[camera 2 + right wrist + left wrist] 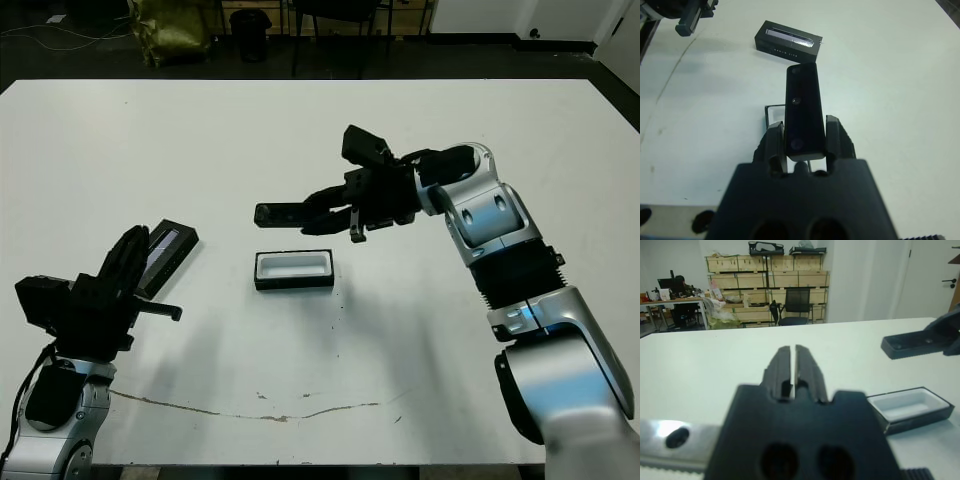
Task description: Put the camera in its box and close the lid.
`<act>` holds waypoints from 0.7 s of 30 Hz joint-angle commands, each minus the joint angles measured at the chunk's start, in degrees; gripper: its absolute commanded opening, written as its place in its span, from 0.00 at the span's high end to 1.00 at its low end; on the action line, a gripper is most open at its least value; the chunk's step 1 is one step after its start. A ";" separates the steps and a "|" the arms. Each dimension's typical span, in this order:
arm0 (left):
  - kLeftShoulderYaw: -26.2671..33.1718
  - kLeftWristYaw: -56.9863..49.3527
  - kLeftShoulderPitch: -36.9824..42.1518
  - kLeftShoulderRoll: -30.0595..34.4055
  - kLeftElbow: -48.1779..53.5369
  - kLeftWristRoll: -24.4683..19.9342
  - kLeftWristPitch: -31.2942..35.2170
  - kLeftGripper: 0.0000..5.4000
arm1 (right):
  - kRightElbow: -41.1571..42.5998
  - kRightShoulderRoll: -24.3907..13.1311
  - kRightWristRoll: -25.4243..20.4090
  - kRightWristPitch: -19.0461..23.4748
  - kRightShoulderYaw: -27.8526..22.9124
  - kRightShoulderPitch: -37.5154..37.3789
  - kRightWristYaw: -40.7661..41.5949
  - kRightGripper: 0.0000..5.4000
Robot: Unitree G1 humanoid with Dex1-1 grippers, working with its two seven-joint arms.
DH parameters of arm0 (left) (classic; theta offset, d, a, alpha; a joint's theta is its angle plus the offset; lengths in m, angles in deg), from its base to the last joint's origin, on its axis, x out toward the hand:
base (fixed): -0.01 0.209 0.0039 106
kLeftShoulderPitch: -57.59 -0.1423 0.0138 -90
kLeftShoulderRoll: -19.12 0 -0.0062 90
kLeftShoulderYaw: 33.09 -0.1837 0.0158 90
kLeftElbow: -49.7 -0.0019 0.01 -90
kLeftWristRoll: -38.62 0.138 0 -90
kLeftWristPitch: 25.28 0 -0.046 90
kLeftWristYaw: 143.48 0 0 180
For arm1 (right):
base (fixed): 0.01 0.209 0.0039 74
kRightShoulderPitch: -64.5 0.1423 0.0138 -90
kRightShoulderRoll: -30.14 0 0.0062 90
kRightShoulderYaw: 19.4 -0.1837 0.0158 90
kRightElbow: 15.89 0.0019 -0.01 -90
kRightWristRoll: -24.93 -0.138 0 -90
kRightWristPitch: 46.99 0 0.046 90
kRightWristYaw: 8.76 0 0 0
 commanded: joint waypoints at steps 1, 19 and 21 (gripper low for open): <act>0.18 0.04 -1.03 0.14 -1.25 0.04 -0.01 1.00 | -0.38 -0.15 2.09 -0.23 1.09 -1.22 -0.88 0.90; 0.05 -0.29 -1.72 0.18 -1.27 0.65 -0.03 1.00 | -7.15 0.37 6.11 -3.55 2.49 0.57 1.86 0.90; -0.06 -0.69 -1.83 0.13 -0.93 1.11 0.44 1.00 | -7.03 0.32 6.62 -3.33 2.80 0.73 2.12 0.90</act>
